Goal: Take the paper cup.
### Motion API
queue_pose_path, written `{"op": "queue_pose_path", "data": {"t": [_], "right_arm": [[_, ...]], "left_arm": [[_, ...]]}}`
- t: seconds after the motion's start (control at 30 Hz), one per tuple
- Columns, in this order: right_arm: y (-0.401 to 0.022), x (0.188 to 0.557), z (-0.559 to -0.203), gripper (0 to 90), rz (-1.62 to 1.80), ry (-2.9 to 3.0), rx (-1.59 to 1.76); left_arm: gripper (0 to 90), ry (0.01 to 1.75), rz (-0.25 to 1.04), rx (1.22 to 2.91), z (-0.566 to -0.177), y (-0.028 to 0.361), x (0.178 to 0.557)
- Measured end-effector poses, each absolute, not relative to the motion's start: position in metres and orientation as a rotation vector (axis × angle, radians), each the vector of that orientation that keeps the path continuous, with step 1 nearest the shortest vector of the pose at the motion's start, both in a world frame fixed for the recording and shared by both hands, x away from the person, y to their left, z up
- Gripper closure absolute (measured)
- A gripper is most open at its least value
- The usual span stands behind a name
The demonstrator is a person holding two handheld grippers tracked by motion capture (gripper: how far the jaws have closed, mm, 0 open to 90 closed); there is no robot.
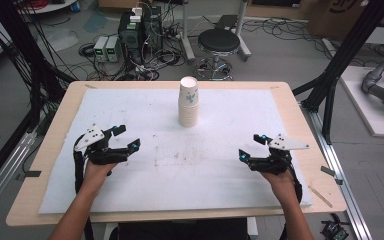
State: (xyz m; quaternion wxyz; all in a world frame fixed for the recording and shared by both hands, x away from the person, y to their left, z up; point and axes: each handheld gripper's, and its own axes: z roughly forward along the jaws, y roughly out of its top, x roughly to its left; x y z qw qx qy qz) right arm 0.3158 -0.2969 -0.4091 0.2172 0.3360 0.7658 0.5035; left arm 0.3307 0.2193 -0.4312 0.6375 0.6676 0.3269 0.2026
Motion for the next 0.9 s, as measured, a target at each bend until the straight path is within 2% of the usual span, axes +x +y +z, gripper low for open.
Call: {"op": "queue_pose_path", "data": {"t": [0.4, 0.9], "right_arm": [[-0.292, 0.317, -0.41, 17.5, 1.393, 2.144, 0.921], [-0.293, 0.317, -0.408, 17.5, 1.391, 2.146, 0.925]], "left_arm": [[16.0, 0.761, 0.447, 1.531, -0.417, 0.206, 0.344], [16.0, 0.651, 0.392, 1.586, -0.366, 0.173, 0.387]]}}
